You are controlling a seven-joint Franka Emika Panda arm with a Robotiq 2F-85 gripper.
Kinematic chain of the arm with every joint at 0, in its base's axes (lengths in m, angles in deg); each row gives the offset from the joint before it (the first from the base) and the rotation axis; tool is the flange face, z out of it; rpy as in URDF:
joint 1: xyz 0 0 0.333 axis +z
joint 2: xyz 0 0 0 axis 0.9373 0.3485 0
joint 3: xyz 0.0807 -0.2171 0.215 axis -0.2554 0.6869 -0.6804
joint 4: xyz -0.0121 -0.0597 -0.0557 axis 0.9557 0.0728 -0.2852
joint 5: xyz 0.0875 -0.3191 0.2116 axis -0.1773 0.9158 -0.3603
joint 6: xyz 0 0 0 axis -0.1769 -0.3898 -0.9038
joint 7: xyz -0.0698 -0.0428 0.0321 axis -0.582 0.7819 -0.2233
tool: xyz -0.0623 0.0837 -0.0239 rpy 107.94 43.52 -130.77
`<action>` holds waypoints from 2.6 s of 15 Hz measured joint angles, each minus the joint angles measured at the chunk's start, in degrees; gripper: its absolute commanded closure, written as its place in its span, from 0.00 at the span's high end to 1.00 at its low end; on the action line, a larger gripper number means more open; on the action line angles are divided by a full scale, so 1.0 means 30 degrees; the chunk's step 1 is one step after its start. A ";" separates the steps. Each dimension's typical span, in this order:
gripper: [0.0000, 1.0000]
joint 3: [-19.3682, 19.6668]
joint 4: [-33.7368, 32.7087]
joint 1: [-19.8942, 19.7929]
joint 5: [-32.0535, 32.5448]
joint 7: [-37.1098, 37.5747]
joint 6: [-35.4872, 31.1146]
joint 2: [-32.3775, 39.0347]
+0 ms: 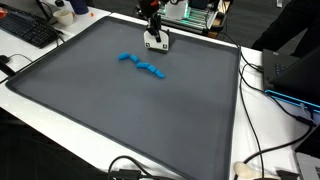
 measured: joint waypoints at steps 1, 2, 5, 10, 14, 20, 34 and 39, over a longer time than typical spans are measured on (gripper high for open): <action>0.01 -0.0018 0.0007 0.0013 -0.0001 0.0031 -0.0065 0.0003; 0.01 -0.0033 0.0022 0.0038 -0.0019 0.0056 -0.0167 0.0009; 0.01 -0.0085 0.0079 0.0131 -0.0086 0.0178 -0.0481 0.0019; 0.01 -0.0105 0.0109 0.0169 -0.0088 0.0308 -0.0597 0.0027; 0.01 -0.0106 0.0111 0.0170 -0.0088 0.0560 -0.0597 0.0026; 0.59 -0.0109 0.0166 0.0182 -0.0089 0.0597 -0.0596 0.0269; 1.00 -0.0046 0.0158 0.0055 0.2077 0.1817 0.0101 -0.0595; 1.00 -0.0001 -0.0063 -0.0283 0.5214 0.3851 0.2083 -0.1765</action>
